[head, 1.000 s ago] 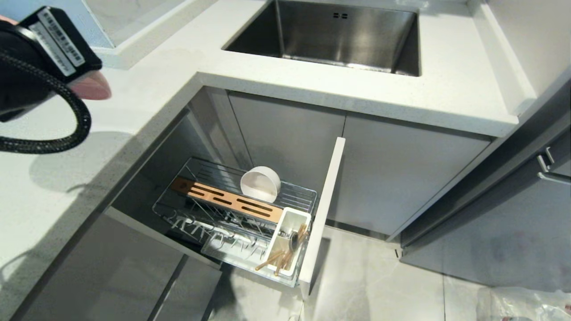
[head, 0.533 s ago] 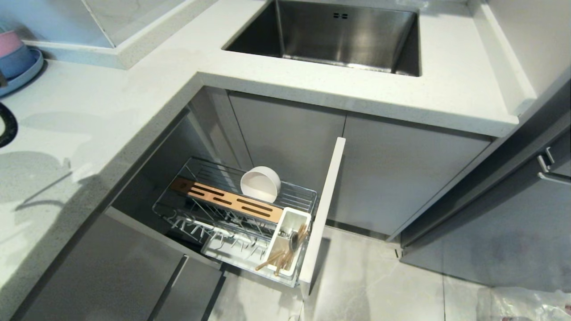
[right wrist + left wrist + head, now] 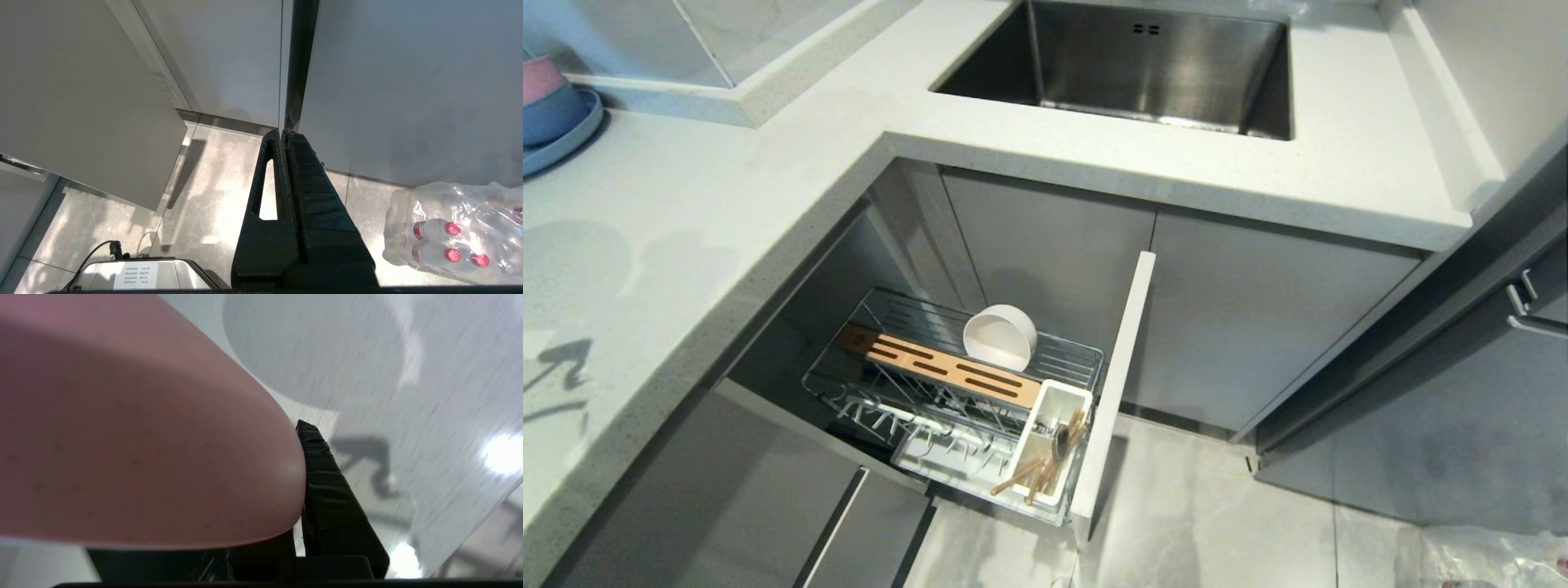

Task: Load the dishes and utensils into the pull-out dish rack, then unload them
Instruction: Take the plate out of the cupboard

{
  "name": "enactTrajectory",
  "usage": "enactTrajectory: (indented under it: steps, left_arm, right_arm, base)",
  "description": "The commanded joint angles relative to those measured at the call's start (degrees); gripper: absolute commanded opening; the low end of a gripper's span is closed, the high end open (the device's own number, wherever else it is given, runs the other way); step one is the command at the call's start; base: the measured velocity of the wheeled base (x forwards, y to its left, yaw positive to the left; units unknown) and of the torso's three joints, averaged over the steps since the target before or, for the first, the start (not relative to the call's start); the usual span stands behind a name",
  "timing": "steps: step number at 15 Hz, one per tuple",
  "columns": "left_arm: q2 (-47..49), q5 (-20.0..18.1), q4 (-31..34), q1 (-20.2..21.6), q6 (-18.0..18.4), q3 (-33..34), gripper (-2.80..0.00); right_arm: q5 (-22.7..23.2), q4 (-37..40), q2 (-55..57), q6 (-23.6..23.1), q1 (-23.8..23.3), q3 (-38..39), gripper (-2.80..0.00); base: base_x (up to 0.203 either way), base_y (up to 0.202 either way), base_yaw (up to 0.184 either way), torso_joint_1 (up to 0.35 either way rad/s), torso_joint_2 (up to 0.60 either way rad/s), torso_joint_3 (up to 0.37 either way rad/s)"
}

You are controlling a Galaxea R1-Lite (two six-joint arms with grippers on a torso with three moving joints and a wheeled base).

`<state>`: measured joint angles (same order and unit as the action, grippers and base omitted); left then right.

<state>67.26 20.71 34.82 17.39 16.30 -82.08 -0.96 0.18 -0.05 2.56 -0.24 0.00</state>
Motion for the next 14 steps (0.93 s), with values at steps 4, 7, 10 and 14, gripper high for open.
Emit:
enactTrajectory:
  steps: [4,7,10,14]
  left_arm:
    - [5.3,-1.3,10.8,6.1,8.0,-3.7,-2.8]
    - [9.8,-0.3,15.1,6.8,9.4,-8.5,-2.8]
    - [15.4,0.5,29.8,6.5,9.4,-19.2,-2.8]
    - [23.8,8.3,42.3,2.0,8.9,-29.3,-2.8]
  right_arm:
    - [0.0,0.0,0.0,0.0,0.1,0.1,-2.8]
    - [0.0,0.0,0.0,0.0,0.0,0.1,-2.8]
    - [0.0,0.0,0.0,0.1,0.0,0.1,-2.8]
    - [0.0,0.0,0.0,0.0,0.0,0.1,-2.8]
  base:
    - [0.0,0.0,0.0,0.0,0.0,0.0]
    - [0.0,0.0,0.0,0.0,0.0,0.0]
    - [0.0,0.0,0.0,0.0,0.0,0.0]
    - [0.0,0.0,0.0,0.0,0.0,0.0]
